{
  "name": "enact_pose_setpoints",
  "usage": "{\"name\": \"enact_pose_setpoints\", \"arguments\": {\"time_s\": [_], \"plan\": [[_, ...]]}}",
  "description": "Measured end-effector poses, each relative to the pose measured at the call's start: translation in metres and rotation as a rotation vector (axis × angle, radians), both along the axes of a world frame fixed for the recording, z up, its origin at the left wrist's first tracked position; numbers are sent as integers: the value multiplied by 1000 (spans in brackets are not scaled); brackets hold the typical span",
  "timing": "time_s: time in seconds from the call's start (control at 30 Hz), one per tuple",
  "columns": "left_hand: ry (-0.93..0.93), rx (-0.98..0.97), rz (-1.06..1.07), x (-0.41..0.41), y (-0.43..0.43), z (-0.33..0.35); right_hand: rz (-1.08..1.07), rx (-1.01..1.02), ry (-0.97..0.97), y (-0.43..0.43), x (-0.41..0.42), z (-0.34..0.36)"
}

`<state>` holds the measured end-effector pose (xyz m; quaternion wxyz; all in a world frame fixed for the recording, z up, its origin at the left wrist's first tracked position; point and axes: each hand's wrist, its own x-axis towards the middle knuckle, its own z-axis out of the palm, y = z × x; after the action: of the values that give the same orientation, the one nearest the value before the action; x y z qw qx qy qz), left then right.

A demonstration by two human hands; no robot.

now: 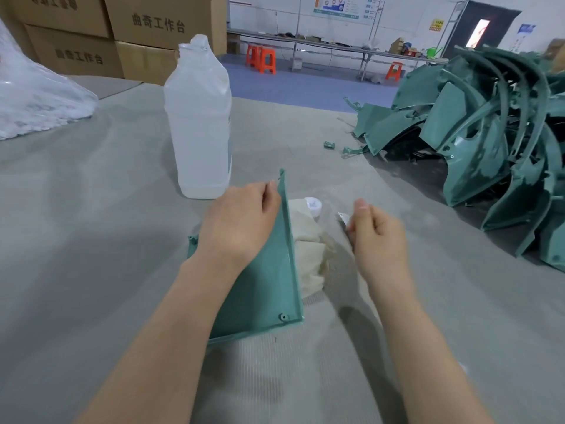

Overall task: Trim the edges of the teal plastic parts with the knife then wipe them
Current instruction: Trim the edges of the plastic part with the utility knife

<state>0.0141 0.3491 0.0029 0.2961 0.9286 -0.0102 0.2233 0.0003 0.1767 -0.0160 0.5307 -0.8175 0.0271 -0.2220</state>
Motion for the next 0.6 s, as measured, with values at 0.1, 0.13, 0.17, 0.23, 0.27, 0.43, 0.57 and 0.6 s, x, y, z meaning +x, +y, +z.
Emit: {"name": "enact_pose_setpoints", "arguments": {"time_s": [0.1, 0.13, 0.17, 0.23, 0.27, 0.43, 0.57, 0.6], "plan": [[9, 10, 0, 0, -1, 0, -156, 85, 10, -20, 5, -1], [13, 9, 0, 0, -1, 0, -157, 108, 20, -23, 6, -1], [14, 7, -2, 0, -1, 0, -150, 112, 35, -23, 5, -1], [12, 1, -8, 0, -1, 0, -141, 65, 61, -21, 3, 0], [12, -2, -9, -1, -1, 1, -145, 15, 62, -19, 2, 0], [16, -11, -15, -1, -1, 1, -84, -99, 24, -11, -2, 0], [11, -11, -12, -1, 0, 1, -37, -350, 59, -11, -1, -3], [11, -8, -13, -1, 0, 1, -54, -447, 129, -12, 0, -4]]}}
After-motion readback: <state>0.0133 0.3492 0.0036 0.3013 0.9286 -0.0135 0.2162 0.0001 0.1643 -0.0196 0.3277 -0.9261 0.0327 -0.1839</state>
